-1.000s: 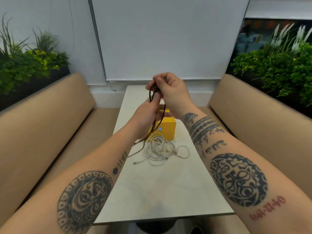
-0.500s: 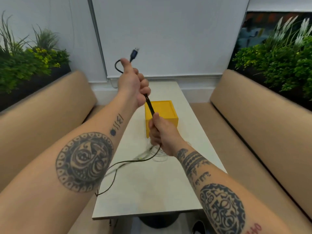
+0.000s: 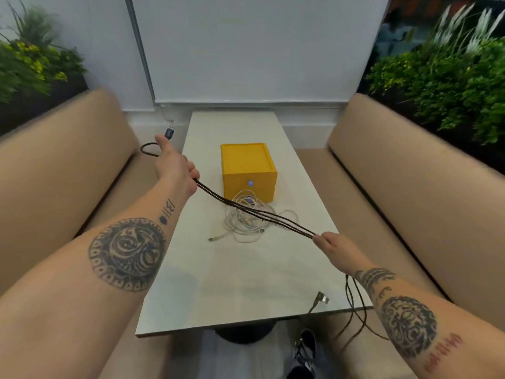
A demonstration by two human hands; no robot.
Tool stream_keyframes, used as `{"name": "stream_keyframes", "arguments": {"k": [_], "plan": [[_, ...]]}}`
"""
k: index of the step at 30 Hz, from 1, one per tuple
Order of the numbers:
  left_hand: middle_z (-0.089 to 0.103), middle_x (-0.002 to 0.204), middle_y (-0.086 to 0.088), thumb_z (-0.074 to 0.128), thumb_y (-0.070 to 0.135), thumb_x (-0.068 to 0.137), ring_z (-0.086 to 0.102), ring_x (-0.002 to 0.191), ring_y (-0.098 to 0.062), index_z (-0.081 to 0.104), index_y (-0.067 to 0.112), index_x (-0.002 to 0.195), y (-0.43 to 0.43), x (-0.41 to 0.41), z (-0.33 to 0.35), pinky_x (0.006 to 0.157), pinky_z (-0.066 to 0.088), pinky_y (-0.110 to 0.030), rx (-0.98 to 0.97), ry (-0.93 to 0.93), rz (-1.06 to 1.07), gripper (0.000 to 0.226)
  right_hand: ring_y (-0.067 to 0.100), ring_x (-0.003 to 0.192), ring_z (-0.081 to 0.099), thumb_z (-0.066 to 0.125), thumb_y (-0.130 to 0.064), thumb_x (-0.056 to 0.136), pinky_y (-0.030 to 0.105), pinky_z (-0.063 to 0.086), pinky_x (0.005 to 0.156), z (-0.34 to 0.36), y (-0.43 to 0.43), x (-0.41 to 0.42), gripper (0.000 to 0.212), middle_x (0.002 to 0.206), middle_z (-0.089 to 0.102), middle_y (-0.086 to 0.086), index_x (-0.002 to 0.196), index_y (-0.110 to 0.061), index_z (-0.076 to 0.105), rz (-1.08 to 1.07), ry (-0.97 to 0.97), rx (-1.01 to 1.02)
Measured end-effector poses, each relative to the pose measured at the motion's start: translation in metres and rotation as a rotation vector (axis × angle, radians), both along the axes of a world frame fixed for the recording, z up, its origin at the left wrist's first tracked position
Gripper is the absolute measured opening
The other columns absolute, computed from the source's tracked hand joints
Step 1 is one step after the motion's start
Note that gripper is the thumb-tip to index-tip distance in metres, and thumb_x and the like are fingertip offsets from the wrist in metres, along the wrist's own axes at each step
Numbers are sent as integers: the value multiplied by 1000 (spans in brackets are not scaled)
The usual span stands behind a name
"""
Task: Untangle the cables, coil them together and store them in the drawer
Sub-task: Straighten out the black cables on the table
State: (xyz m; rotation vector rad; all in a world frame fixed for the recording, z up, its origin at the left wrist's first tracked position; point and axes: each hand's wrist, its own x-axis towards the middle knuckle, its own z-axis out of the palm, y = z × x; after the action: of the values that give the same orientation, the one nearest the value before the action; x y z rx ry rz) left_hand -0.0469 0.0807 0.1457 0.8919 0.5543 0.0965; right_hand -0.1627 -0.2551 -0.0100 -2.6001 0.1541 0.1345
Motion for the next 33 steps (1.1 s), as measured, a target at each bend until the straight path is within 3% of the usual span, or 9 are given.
{"name": "stream_keyframes", "arguments": {"k": [5,9,13,17,21,24,27,31,33], "plan": [[21,45,7,42,67,97,16,38,-11,58,15,101,29,10,-13,43,14,-20,72,38,144,54,22,67,51,42,-53,102,37,36,62,-14,-15,-15,52,68,52,4,75,-8,50,-15,63,-47],[22,55,5,34,75,94,16,43,-11,46,16,77,18,11,-48,45,12,-23,166,126,27,62,22,75,55,31,-58,102,36,40,67,-18,6,-3,58,77,59,4,82,-9,55,11,105,-16],[15,58,6,23,83,88,9,46,-13,33,21,70,4,17,-87,43,7,-22,89,155,-74,65,11,77,53,27,-57,104,29,39,69,-21,16,17,54,86,58,-4,88,-17,58,101,358,-12],[18,58,6,24,70,97,12,45,-12,39,19,72,20,30,-110,44,8,-23,54,173,-5,58,28,88,60,31,-56,103,32,39,71,-41,-33,24,58,92,63,7,90,-6,59,130,401,-124],[32,67,3,31,68,96,22,42,-13,48,14,89,62,59,-134,40,20,-19,34,292,170,57,20,75,51,32,-57,103,30,36,65,-51,-76,36,51,79,53,3,80,-14,48,69,422,-171],[35,66,3,39,71,93,25,44,-14,41,15,78,60,78,-152,41,23,-20,129,365,186,58,17,70,50,22,-63,102,32,39,70,-56,-70,65,61,78,55,0,77,-16,51,76,523,-148],[22,56,5,44,74,90,16,43,-13,31,19,69,39,89,-156,40,14,-22,157,395,120,61,23,66,58,17,-64,102,33,46,77,-56,-49,89,72,72,60,3,68,-16,58,113,658,-111],[16,56,5,45,69,94,12,44,-13,34,22,74,17,95,-149,40,11,-22,255,409,-10,52,26,103,63,25,-54,106,34,44,96,-37,-26,126,59,101,67,7,101,-17,70,307,742,-168],[16,56,5,45,67,95,13,44,-12,37,22,75,13,93,-143,39,12,-23,333,423,-68,50,23,103,62,27,-52,106,34,45,97,-24,-12,144,58,105,67,5,107,-15,72,344,721,-135]]}}
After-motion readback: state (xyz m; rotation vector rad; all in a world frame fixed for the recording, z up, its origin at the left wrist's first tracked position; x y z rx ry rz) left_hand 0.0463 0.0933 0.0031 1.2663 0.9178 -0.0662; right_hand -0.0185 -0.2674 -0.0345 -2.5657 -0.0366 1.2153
